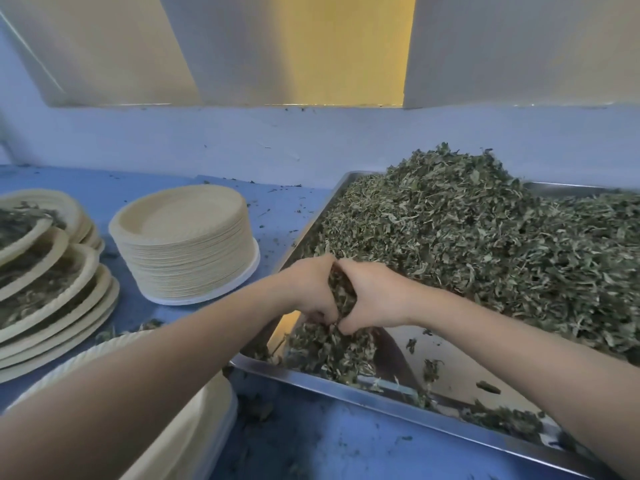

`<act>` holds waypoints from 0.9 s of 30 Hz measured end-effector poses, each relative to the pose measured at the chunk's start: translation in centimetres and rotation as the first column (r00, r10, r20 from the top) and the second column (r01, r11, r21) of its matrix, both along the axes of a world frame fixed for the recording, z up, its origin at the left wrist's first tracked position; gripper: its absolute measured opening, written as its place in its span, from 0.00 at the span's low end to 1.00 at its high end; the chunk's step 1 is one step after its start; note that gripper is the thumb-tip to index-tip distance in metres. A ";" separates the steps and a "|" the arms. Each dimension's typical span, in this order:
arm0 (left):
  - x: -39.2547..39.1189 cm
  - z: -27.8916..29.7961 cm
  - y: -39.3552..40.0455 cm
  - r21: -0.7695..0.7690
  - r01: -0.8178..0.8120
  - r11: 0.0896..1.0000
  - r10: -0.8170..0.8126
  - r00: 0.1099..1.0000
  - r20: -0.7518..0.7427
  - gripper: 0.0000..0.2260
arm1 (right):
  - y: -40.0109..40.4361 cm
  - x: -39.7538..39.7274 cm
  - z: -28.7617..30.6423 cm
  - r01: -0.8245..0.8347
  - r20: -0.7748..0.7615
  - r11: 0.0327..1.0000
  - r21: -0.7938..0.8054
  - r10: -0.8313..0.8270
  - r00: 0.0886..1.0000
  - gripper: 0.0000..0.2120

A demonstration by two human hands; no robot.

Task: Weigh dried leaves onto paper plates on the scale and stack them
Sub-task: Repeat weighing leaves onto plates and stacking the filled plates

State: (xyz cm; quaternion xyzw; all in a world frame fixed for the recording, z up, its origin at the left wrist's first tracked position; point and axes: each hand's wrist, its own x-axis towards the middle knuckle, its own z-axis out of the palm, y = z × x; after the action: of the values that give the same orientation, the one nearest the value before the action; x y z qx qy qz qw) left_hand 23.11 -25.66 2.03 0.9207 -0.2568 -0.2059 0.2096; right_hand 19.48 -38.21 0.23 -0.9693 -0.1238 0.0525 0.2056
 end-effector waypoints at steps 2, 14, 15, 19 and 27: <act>-0.1 0.2 0.4 -0.177 -0.070 0.982 0.055 0.995 -0.087 0.18 | -0.2 -0.1 0.5 0.036 0.032 0.996 0.082 -0.038 0.999 0.34; -2.5 5.3 1.9 -0.560 -0.392 0.730 0.070 0.858 -0.509 0.17 | 0.9 -2.2 6.5 0.154 0.040 0.901 0.405 -0.186 0.982 0.19; -3.0 5.5 2.3 -0.574 -0.413 0.707 0.067 0.847 -0.527 0.16 | 1.3 -2.7 6.8 0.155 0.039 0.895 0.418 -0.188 0.981 0.19; -4.9 6.6 5.6 -0.579 -0.423 0.697 0.088 0.852 -0.516 0.12 | 4.5 -4.3 7.5 0.114 0.074 0.882 0.457 -0.165 0.983 0.18; -8.6 7.2 17.3 -0.565 -0.473 0.676 0.206 0.857 -0.472 0.13 | 14.7 -5.9 7.8 -0.092 0.064 0.851 0.517 0.068 0.996 0.16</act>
State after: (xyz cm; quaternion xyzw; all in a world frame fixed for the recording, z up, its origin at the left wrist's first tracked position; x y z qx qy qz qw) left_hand 14.47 -8.37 9.19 0.7604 -0.0892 -0.2268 0.6020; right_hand 13.54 -23.47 8.01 -0.8729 -0.1780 0.0048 0.4542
